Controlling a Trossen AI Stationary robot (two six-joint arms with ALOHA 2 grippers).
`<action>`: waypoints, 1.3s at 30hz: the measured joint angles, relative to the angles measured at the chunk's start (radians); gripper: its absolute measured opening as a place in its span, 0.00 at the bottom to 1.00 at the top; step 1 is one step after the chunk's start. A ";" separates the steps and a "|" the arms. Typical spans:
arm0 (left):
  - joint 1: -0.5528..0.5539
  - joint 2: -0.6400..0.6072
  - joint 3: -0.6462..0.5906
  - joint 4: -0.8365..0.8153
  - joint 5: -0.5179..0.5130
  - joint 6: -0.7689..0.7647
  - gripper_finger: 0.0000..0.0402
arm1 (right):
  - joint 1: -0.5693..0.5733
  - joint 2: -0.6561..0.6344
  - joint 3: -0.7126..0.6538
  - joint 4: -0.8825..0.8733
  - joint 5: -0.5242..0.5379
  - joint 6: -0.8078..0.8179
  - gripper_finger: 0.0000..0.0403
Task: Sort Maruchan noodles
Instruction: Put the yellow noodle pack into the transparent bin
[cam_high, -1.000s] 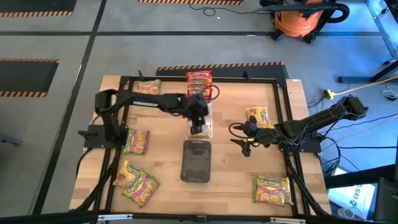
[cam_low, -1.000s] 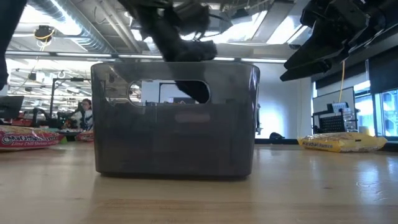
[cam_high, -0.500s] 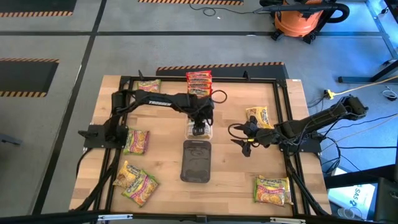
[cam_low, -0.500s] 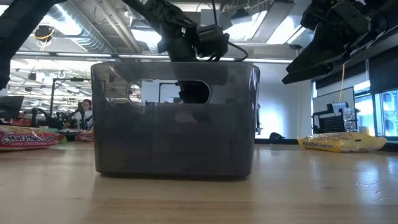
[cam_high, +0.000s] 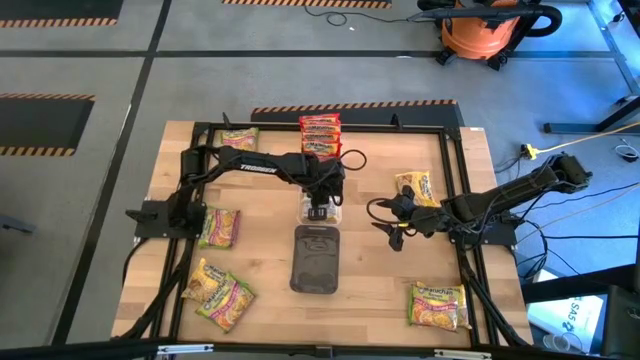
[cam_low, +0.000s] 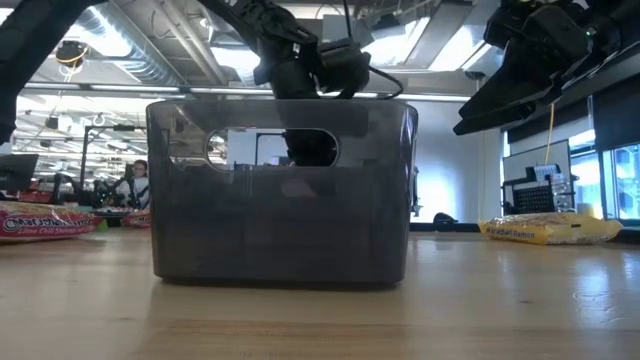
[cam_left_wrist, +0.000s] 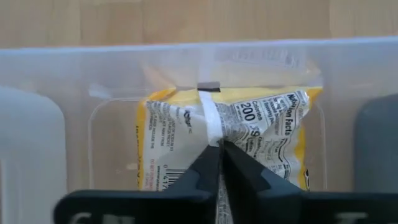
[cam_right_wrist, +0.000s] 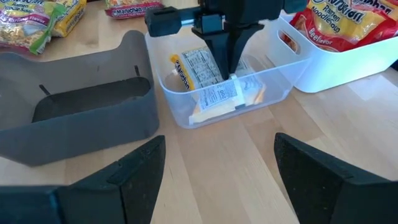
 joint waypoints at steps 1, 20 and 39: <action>0.000 0.001 0.000 -0.001 0.004 0.000 0.02 | 0.000 0.000 0.000 -0.001 0.000 0.000 0.68; -0.049 -0.139 0.002 -0.014 -0.049 -0.005 0.00 | 0.000 0.000 0.000 -0.015 0.003 0.002 0.68; -0.150 -0.340 0.003 0.069 0.058 -0.075 0.00 | 0.040 0.008 0.000 0.138 0.022 -0.223 0.68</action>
